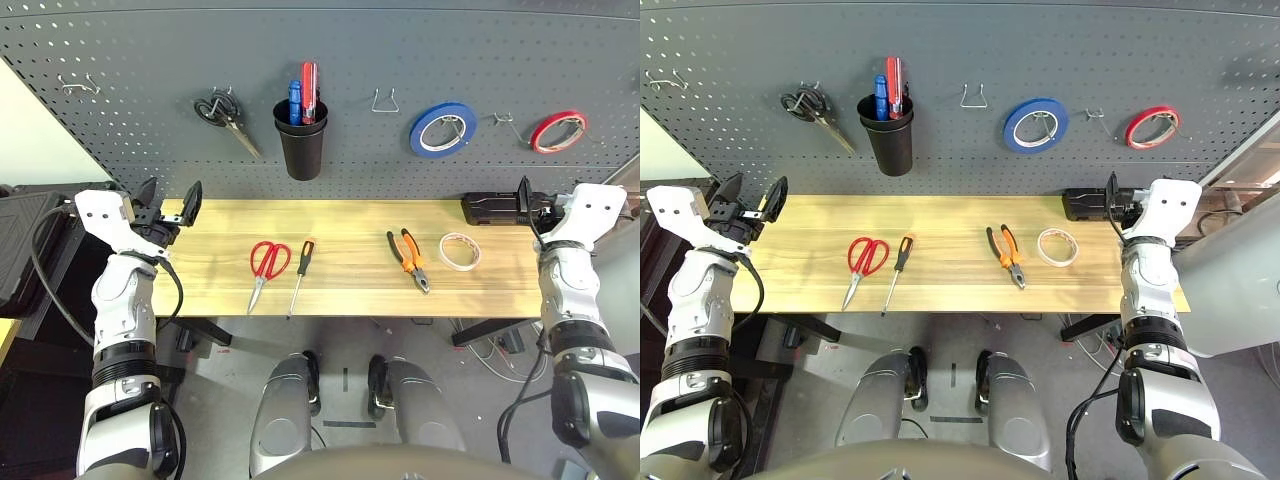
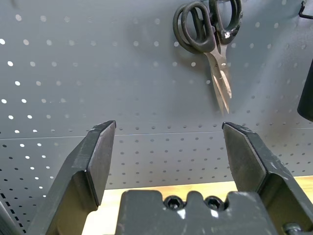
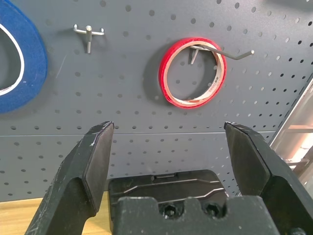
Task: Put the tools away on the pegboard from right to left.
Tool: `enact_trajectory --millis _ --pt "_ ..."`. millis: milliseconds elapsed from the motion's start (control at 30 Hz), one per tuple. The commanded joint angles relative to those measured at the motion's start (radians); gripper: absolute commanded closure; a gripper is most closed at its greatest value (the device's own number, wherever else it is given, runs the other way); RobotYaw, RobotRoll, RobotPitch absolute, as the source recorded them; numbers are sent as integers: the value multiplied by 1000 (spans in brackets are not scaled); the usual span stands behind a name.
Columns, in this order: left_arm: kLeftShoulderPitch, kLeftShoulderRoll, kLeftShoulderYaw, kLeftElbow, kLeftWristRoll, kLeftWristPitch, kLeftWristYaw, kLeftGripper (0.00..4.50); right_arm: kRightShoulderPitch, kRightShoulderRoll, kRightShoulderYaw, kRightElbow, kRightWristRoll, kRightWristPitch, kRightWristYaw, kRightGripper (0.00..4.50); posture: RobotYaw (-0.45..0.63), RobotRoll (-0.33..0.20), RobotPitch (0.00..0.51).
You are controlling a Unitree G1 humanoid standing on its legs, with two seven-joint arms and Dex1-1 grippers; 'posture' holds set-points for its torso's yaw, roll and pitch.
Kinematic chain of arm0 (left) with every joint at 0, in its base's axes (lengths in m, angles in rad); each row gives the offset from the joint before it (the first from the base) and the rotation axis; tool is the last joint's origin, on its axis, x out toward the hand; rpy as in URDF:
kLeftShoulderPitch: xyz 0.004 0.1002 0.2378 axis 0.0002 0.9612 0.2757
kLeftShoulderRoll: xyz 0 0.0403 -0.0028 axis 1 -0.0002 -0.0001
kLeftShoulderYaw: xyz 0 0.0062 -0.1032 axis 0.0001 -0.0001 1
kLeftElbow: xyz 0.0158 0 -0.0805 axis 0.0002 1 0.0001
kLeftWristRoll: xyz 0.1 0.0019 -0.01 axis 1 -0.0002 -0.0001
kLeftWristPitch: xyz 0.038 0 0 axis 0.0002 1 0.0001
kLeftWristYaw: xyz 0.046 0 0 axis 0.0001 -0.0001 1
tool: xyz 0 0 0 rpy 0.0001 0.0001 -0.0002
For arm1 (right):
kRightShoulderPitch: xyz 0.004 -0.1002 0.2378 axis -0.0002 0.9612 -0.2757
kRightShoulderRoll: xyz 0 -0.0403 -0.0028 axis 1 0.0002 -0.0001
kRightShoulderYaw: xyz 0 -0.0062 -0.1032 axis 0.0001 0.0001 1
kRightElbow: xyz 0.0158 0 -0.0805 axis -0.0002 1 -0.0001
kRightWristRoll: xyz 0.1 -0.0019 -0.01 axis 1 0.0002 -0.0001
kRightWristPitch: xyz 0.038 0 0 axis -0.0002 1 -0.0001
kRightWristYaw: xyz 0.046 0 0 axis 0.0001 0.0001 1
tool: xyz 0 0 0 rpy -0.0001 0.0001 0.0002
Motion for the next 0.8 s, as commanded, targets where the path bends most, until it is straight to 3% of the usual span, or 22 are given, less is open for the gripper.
enact_trajectory --millis 33,200,433,533,800 --pt "8 1 -9 11 7 -5 5 45 0 -4 1 12 4 13 6 0 114 0 155" --pt "19 -10 -23 -30 -6 18 0 45 5 -3 6 -14 6 31 15 0 109 0 170" --pt "92 -11 -113 -206 -32 152 -65 45 27 -22 34 -90 -6 149 51 0 100 0 204" --pt "128 38 -195 -264 37 178 -113 45 57 -33 57 -146 1 238 114 0 87 0 227" --pt "135 107 -342 -339 81 264 -240 45 154 -99 117 -330 3 589 232 0 73 0 247"
